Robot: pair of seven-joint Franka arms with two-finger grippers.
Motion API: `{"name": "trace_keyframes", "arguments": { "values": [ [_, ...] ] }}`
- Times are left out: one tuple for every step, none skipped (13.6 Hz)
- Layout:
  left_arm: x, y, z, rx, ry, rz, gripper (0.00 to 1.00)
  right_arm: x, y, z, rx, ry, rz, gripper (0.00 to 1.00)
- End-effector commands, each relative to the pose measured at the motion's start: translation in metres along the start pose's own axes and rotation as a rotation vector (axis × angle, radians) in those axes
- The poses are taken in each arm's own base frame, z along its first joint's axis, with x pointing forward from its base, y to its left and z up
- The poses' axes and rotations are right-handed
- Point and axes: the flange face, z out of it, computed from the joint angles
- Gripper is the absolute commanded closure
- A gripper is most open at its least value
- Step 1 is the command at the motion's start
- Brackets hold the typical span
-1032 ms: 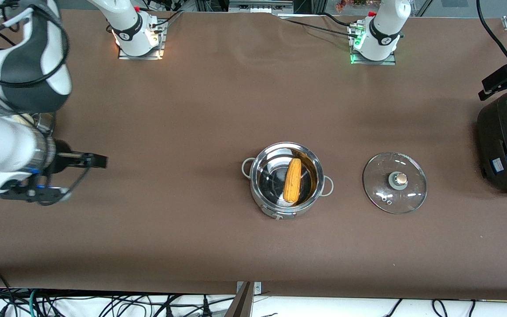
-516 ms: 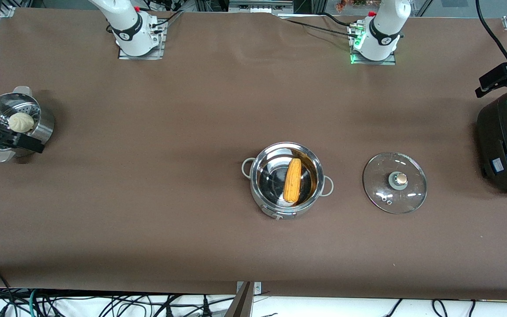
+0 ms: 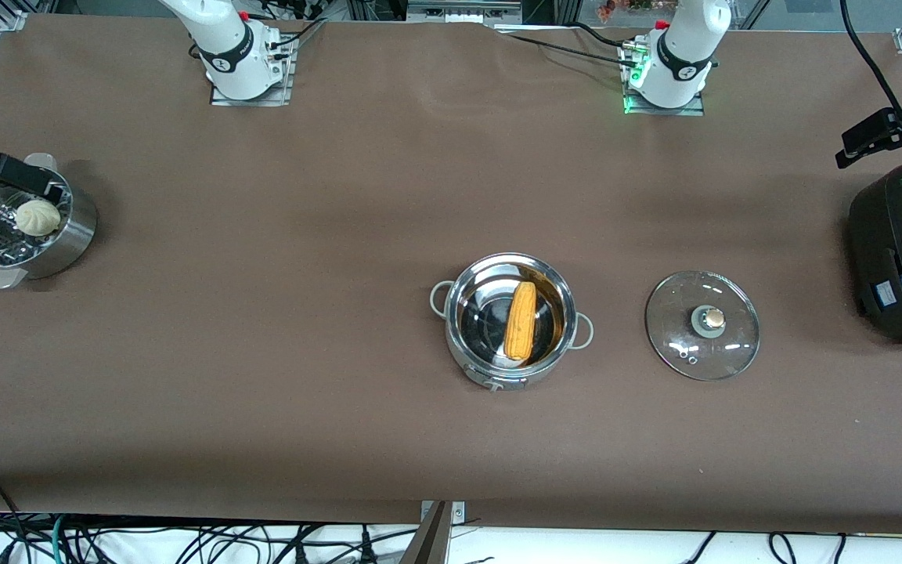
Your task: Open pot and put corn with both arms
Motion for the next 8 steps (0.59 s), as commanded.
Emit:
{"name": "trace_keyframes", "arguments": {
  "values": [
    [-0.002, 0.005, -0.004, -0.021, -0.008, 0.000, 0.00, -0.007, -0.005, 0.007, -0.056, 0.012, -0.029, 0.00],
    [-0.005, 0.004, -0.002, -0.020, -0.029, -0.001, 0.00, 0.000, -0.005, 0.015, -0.058, -0.002, -0.030, 0.00],
    [-0.005, 0.003, -0.002, -0.019, -0.036, -0.001, 0.00, 0.005, -0.008, 0.016, -0.057, -0.003, -0.033, 0.00],
    [-0.005, 0.003, -0.003, -0.019, -0.034, -0.001, 0.00, 0.010, -0.011, 0.013, -0.057, 0.005, -0.037, 0.00],
    [-0.005, 0.002, -0.003, -0.019, -0.034, -0.003, 0.00, 0.013, -0.012, 0.014, -0.060, 0.004, -0.038, 0.00],
    [-0.005, 0.002, -0.003, -0.019, -0.034, -0.003, 0.00, 0.014, -0.012, 0.013, -0.058, 0.006, -0.043, 0.00],
    [-0.005, 0.002, -0.002, -0.019, -0.036, -0.003, 0.00, 0.015, -0.012, 0.016, -0.059, 0.002, -0.043, 0.00],
    [-0.005, 0.002, -0.002, -0.019, -0.036, -0.004, 0.00, 0.016, -0.011, 0.017, -0.057, 0.001, -0.042, 0.00]
  ]
}}
